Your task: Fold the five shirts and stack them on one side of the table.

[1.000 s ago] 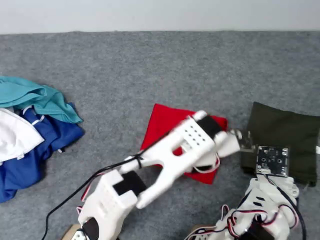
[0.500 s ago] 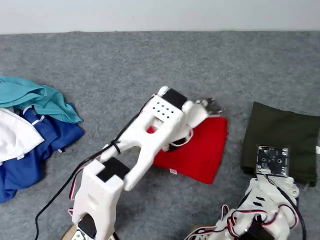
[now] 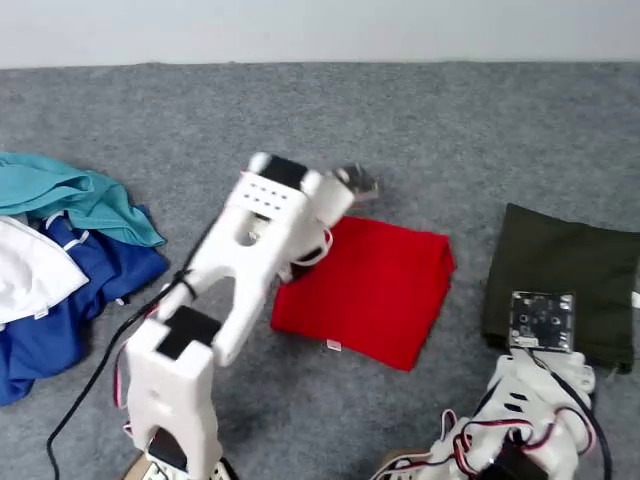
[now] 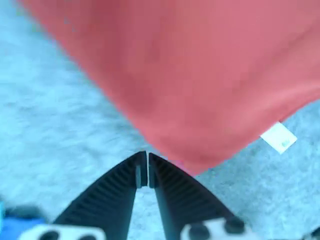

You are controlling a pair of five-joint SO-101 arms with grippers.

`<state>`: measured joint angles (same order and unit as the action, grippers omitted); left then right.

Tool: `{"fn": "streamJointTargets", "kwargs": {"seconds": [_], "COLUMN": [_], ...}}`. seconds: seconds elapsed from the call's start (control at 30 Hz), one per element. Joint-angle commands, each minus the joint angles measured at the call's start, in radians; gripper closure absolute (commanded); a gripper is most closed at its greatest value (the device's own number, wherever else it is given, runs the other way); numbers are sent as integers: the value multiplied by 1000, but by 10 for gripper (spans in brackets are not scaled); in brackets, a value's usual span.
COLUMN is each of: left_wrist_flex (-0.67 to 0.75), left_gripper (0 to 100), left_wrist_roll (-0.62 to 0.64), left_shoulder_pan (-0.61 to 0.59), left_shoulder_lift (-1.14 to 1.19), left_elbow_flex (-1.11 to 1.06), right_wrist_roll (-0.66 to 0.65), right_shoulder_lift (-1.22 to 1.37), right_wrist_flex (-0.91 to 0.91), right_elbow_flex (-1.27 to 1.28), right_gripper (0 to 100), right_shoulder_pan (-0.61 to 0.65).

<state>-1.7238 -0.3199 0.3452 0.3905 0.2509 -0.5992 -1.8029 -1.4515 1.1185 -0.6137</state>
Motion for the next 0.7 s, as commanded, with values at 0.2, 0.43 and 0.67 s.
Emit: {"fn": "streamJointTargets", "kwargs": {"seconds": [0.2, 0.43, 0.67], "left_wrist_flex": [-31, -31, -31], "left_gripper": [986, 986, 986], "left_wrist_roll": [43, 37, 37], "left_shoulder_pan": [-172, -341, -479], "left_shoulder_lift": [-377, -502, -522], "left_elbow_flex": [1, -91, -101], "right_wrist_roll": [12, 256, 404], "right_shoulder_lift": [475, 958, 1291], "right_wrist_flex": [-1, 76, 323], "right_elbow_flex": [-308, -522, -577], "right_gripper": [891, 887, 887], "right_shoulder_pan": [309, 558, 693]}}
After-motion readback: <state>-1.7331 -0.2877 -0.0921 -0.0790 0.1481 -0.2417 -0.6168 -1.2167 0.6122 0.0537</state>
